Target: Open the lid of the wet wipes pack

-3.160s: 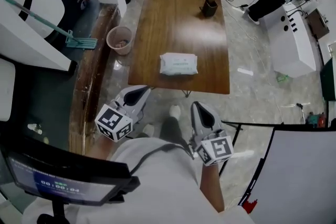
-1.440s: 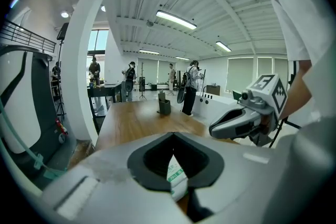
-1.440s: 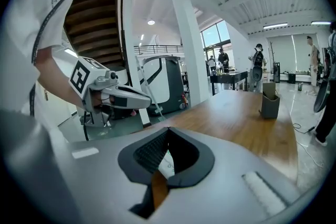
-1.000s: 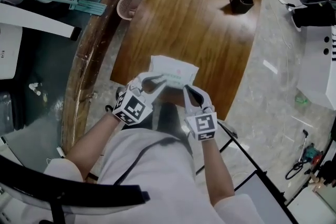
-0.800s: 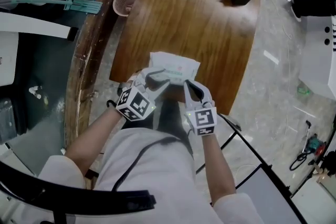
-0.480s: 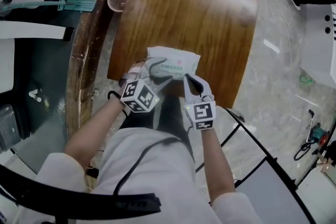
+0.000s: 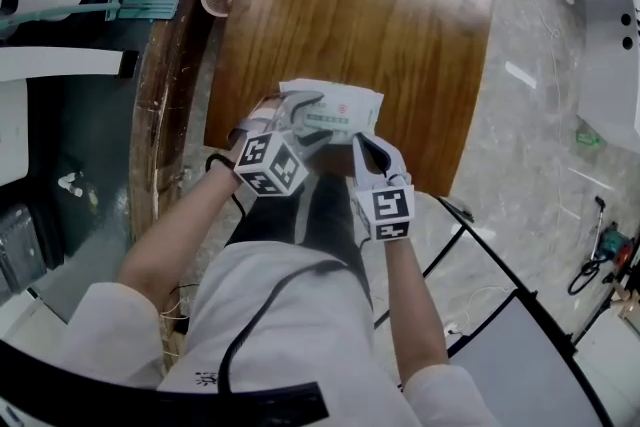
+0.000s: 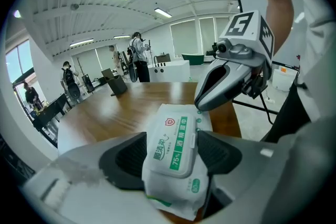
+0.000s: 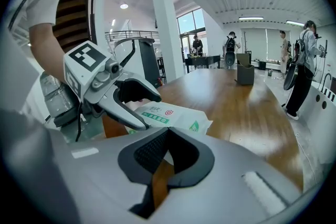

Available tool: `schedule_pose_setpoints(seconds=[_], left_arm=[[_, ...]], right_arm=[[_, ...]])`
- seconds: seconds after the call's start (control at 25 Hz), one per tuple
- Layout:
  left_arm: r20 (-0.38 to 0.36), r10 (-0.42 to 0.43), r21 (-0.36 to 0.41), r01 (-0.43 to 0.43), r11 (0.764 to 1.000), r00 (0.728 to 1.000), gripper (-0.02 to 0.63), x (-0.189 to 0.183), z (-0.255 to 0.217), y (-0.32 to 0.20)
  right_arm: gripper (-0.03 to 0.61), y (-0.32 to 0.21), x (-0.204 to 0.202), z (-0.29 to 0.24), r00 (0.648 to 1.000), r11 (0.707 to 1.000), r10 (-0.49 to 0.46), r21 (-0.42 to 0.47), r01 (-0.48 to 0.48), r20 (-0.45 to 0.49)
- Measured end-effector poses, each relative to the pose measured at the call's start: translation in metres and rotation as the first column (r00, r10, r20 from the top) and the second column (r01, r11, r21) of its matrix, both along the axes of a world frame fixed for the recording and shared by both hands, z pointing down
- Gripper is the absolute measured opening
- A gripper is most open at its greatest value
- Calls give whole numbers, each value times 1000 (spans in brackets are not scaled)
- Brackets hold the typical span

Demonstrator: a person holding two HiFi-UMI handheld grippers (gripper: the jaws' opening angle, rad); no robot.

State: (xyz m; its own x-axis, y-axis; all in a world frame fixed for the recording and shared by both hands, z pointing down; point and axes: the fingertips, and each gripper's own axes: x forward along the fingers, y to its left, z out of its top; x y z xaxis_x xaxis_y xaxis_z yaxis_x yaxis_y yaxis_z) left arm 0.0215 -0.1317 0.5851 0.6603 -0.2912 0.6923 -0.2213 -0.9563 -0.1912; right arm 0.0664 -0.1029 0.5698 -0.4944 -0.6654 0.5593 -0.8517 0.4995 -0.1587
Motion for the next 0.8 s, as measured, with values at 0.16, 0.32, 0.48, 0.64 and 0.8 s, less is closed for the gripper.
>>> schedule_pose_setpoints(seconds=[0.16, 0.32, 0.48, 0.64, 0.8], left_arm=[[1, 5, -62, -5, 998, 1000, 313, 0, 3, -2], [-2, 26, -139, -27, 990, 1000, 302, 0, 9, -1], [-8, 38, -200, -39, 979, 999, 299, 0, 11, -2], [-9, 54, -289, -54, 956, 998, 298, -1, 10, -2], [-5, 72, -357, -69, 931, 997, 296, -1, 9, -1]], right_arm=[[9, 0, -1, 3, 1000, 1000, -2, 0, 2, -10], [9, 0, -2, 5, 999, 1000, -13, 8, 13, -48], [9, -2, -2, 8, 998, 1000, -21, 7, 22, -58], [9, -3, -2, 11, 998, 1000, -25, 6, 25, -57], [9, -3, -3, 12, 997, 1000, -24, 15, 25, -69]])
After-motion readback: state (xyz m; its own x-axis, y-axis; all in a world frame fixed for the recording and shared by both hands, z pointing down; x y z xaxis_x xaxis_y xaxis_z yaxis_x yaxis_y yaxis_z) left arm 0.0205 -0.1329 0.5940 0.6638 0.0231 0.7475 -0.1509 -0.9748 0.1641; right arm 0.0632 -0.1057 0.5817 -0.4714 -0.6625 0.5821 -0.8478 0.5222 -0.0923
